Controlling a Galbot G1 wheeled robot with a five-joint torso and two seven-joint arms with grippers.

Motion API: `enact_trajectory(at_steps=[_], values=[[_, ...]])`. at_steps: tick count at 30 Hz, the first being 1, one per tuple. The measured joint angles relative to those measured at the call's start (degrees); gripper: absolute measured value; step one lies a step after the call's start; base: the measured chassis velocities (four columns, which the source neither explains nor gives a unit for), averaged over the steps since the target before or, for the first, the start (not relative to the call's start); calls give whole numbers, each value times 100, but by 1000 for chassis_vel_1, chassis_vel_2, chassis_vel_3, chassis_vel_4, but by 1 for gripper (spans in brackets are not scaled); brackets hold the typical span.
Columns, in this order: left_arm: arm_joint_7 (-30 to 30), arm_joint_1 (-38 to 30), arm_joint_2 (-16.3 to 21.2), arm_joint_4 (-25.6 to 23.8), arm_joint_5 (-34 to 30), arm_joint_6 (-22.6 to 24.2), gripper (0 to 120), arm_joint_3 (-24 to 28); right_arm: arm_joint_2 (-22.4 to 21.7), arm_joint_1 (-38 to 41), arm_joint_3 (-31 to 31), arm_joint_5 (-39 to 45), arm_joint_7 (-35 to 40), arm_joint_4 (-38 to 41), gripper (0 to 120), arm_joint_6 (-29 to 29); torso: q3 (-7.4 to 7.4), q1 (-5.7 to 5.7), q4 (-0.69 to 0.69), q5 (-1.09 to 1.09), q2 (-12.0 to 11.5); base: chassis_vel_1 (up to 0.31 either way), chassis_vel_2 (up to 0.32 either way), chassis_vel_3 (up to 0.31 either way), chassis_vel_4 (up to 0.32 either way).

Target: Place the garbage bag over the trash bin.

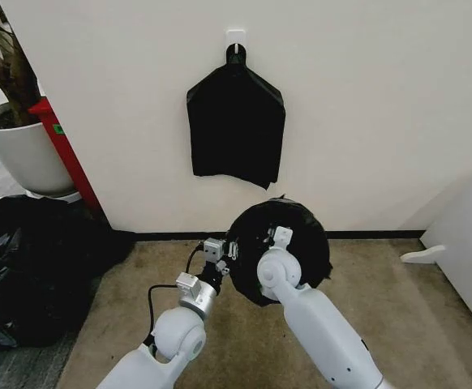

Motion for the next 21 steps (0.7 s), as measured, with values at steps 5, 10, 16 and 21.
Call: enact_trajectory(at_steps=[5,10,16,21], values=[[28,1,19,-30,-4,8,2,-5,-18,-41,51,-18,-18,44,0,5,0,0,1,0,0,0,0,0,0],[30,-60,-8,128,-3,8,2,-25,-95,-145,-112,129,145,481,0,4,0,0,1,0,0,0,0,0,0],[18,-115,-32,208,-9,18,2,-25,-116,-157,-267,277,293,740,0,-6,0,0,0,-1,0,0,0,0,0],[23,-82,-4,144,-16,20,2,-23,-48,-3,-212,250,265,503,0,-7,0,0,0,0,-1,0,0,0,0]])
